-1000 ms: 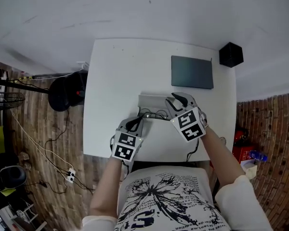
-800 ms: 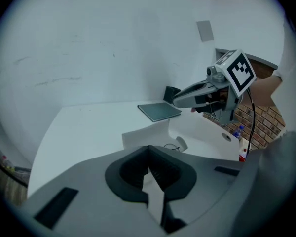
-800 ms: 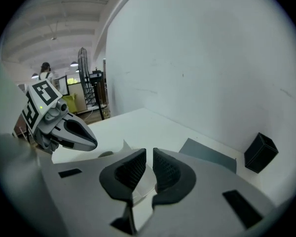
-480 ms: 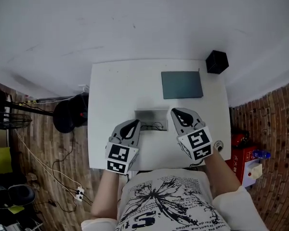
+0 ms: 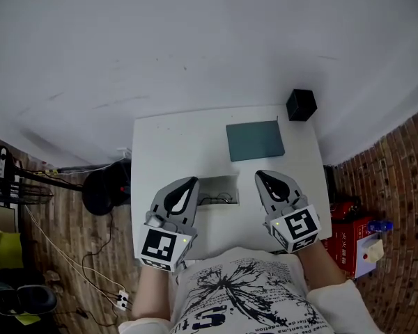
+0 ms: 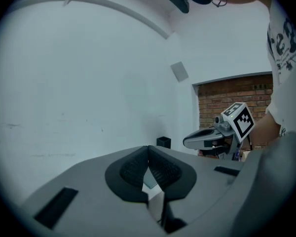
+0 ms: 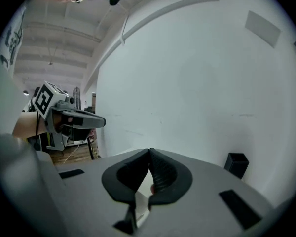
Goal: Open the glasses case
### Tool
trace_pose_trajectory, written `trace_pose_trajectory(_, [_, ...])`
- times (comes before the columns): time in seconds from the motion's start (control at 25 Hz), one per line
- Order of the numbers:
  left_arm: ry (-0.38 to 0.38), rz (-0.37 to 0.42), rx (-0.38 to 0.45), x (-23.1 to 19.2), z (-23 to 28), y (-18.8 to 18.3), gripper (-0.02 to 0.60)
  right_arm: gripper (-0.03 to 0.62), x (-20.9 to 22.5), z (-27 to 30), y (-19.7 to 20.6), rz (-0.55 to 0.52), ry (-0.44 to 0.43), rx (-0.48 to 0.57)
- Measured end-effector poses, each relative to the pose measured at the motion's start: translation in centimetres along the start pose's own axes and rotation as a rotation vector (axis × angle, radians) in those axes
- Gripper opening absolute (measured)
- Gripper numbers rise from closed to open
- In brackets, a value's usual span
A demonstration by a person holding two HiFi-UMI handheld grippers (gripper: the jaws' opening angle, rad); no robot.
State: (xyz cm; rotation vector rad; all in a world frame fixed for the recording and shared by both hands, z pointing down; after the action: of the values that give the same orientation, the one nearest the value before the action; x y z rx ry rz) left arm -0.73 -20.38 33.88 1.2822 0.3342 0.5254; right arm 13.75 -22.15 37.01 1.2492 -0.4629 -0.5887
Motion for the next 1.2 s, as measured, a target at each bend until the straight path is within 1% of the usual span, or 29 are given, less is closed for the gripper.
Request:
trace_pose_trajectory(0.16, [0.009, 0.021, 0.084, 0.7, -1.2, -2.7, 0.014, 0.014, 0.3, -1.6, -2.0, 0.001, 0.014, 0.096])
trace_pose_trajectory(0.2, [0.009, 0.016, 0.108, 0.9, -1.5, -3.3, 0.014, 0.014, 0.4, -2.0, -2.3, 0.004, 0.022, 0.115])
trace_pose_trajectory(0.32, [-0.006, -0.038, 0.198, 1.3, -2.2, -4.7, 0.014, 0.014, 0.7, -2.7, -2.7, 0.007, 0.04, 0.141])
trace_pose_trajectory(0.36, [-0.011, -0.044, 0.209, 1.3, -2.5, -4.8, 0.014, 0.014, 0.8, -2.8, -2.7, 0.005, 0.042, 0.142])
trace_pose_trajectory(0.48, [-0.029, -0.023, 0.176, 1.0, -3.4, -4.0, 0.014, 0.014, 1.0, -3.1, -2.4, 0.005, 0.043, 0.139])
trace_pose_trajectory(0.6, [-0.052, -0.026, 0.177, 0.7, -3.6, -4.3, 0.014, 0.012, 1.2, -3.4, -2.3, 0.005, 0.044, 0.14])
trace_pose_trajectory(0.72, [-0.061, -0.012, 0.142, 0.4, -3.8, -3.7, 0.014, 0.012, 1.2, -3.5, -2.4, 0.007, 0.053, 0.144])
trace_pose_trajectory(0.84, [-0.064, -0.026, 0.151, 0.4, -3.9, -3.5, 0.014, 0.012, 1.0, -3.5, -2.5, -0.002, 0.051, 0.139])
trace_pose_trajectory(0.96, [-0.068, -0.03, 0.137, 0.4, -3.7, -3.3, 0.014, 0.012, 0.8, -3.5, -2.4, -0.011, 0.044, 0.131])
trace_pose_trajectory(1.2, [-0.063, -0.02, 0.126, 0.7, -3.4, -3.4, 0.014, 0.012, 1.2, -3.7, -2.1, 0.018, 0.056, 0.123])
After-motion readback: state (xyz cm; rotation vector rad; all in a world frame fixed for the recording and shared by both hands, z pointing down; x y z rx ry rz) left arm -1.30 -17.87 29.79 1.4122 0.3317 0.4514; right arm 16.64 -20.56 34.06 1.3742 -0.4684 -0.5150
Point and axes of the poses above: the fingertips, and each gripper's own axes: z forward along the fingers, x to its right, y out of its underside, the point moved 1 cm from there along -z, backward along the fingers, and after that the axes turned 2 degrees about -y, right-handed, at the moved point
